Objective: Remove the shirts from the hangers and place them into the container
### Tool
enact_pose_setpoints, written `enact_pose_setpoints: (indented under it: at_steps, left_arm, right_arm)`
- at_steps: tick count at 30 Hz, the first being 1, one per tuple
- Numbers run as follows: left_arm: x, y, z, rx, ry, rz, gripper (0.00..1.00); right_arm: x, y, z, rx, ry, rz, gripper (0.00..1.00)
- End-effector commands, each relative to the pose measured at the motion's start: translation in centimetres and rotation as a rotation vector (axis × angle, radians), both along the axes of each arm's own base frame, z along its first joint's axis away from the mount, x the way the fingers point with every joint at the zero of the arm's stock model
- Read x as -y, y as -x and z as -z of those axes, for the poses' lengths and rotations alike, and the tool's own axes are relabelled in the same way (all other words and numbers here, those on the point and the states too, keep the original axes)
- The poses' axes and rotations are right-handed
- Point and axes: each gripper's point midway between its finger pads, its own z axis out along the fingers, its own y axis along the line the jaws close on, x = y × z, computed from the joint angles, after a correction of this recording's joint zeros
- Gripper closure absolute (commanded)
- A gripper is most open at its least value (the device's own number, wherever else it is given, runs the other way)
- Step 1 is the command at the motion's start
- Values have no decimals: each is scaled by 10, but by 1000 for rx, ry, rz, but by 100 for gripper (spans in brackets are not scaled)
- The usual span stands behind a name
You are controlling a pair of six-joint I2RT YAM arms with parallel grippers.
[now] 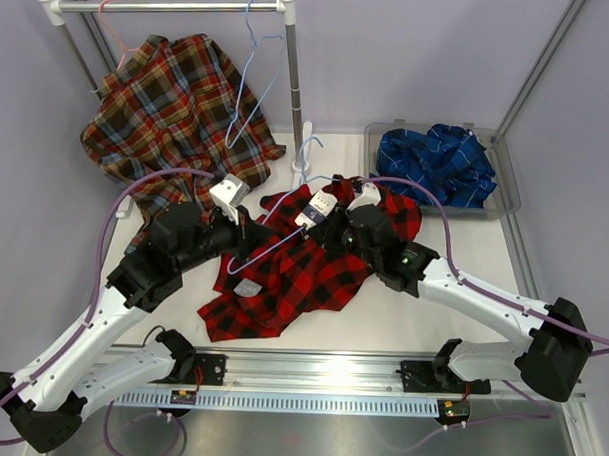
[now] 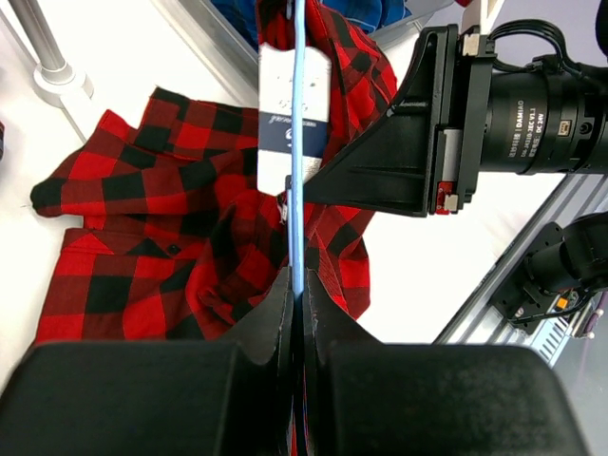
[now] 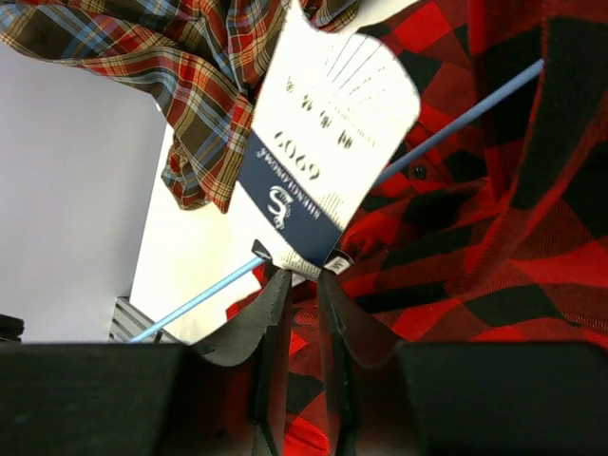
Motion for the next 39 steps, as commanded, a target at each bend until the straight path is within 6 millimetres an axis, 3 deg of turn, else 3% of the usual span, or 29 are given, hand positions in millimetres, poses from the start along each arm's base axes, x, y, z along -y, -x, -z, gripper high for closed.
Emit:
enact_pose_setpoints:
  at_steps: [1, 10, 16, 21, 26, 29, 32, 34, 36, 39]
  left_arm:
    - [5, -1, -33, 92, 101, 13, 100]
    - [3, -6, -19, 58, 96, -28, 100]
    - [-14, -18, -23, 84, 91, -148, 100]
    - [-36, -28, -29, 127, 79, -274, 100]
    - [-44, -31, -23, 119, 52, -315, 100]
    - [-45, -25, -26, 123, 57, -296, 100]
    - [-42, -12, -30, 122, 61, -235, 100]
    - [-40, -4, -32, 117, 60, -196, 100]
    - [-38, 10, -31, 101, 69, -140, 100]
    - [-36, 27, -32, 88, 92, -79, 100]
  right_arm:
    - [4, -8, -19, 47, -58, 46, 78]
    - [11, -3, -26, 82, -59, 37, 100]
    - [18, 3, -19, 87, -28, 22, 100]
    - [29, 20, -7, 84, -2, -27, 100]
    - [43, 33, -14, 122, 10, -51, 100]
    - [48, 38, -4, 115, 90, -82, 100]
    - [51, 37, -10, 147, 131, -102, 74]
    - [54, 33, -17, 173, 151, -88, 44]
    - [61, 22, -30, 217, 192, -39, 37]
    - [66, 7, -49, 270, 260, 8, 33]
